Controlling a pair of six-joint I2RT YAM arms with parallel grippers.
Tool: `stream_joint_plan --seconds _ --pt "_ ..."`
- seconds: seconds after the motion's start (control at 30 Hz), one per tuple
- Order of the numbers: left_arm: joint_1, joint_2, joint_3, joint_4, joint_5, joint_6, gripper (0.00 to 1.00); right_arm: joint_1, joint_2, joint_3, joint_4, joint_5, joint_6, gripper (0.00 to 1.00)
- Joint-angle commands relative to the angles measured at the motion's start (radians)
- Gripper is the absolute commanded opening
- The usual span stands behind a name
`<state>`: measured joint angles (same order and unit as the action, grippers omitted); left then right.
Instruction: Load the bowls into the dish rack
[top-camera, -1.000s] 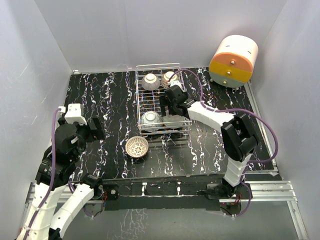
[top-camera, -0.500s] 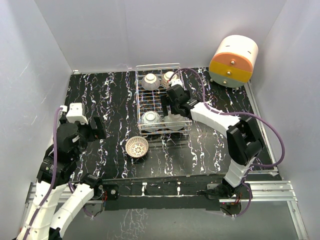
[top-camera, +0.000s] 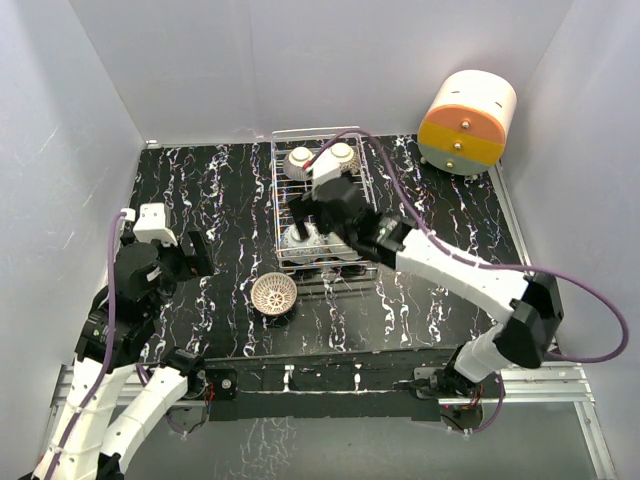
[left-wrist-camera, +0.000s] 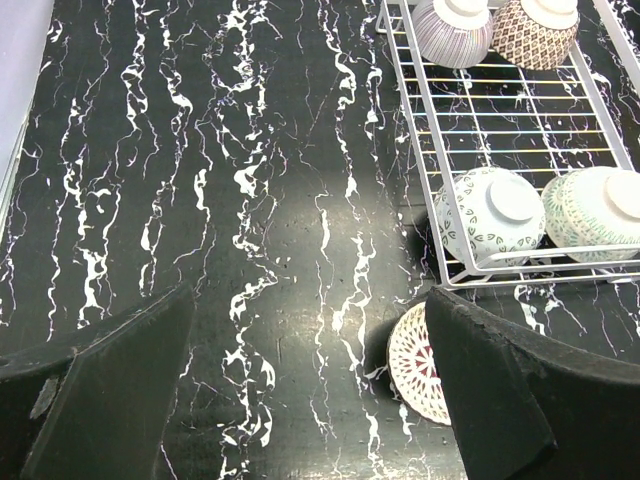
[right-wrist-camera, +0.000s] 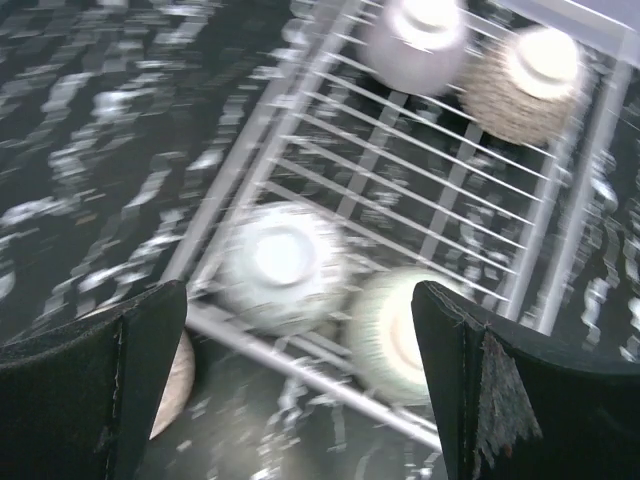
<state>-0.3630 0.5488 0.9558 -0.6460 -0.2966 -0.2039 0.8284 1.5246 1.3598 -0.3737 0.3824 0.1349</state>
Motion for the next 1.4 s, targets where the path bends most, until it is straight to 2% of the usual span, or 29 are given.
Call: stream_joint_plan --seconds 0.0,0.17,0.27,0.47,0.67,0.8,1.0,1.23,1.37 --pt "-0.004 0.013 0.060 -0.004 -0.010 -0.018 0.97 0.189 -0.098 -0.013 -0.010 -0.010 -0.019 1.00" --pt "-0.004 -0.003 0.099 -0.006 -0.015 -0.034 0.97 0.401 -0.121 -0.074 0.006 -0.051 0.036 1.00" --pt "-0.004 -0.020 0.127 -0.027 -0.064 -0.034 0.97 0.472 -0.071 -0.108 0.035 -0.097 0.057 0.98" --pt "-0.004 -0.108 0.194 -0.058 -0.231 -0.047 0.97 0.484 0.091 -0.134 0.143 -0.149 0.035 0.97" --pt "-0.004 -0.186 0.228 -0.069 -0.330 -0.040 0.97 0.461 0.316 -0.013 0.157 -0.192 -0.006 0.95" --pt "-0.004 -0.220 0.238 -0.078 -0.361 -0.020 0.97 0.451 0.426 0.063 0.131 -0.176 -0.004 0.85" --pt "-0.004 -0.224 0.234 -0.079 -0.378 0.002 0.97 0.451 0.504 0.097 0.112 -0.123 -0.003 0.79" --pt "-0.004 -0.219 0.207 -0.049 -0.360 0.001 0.97 0.451 0.522 0.096 0.081 0.004 0.018 0.49" --pt "-0.004 -0.216 0.191 -0.039 -0.351 -0.005 0.97 0.451 0.532 0.098 0.063 0.041 0.013 0.44"
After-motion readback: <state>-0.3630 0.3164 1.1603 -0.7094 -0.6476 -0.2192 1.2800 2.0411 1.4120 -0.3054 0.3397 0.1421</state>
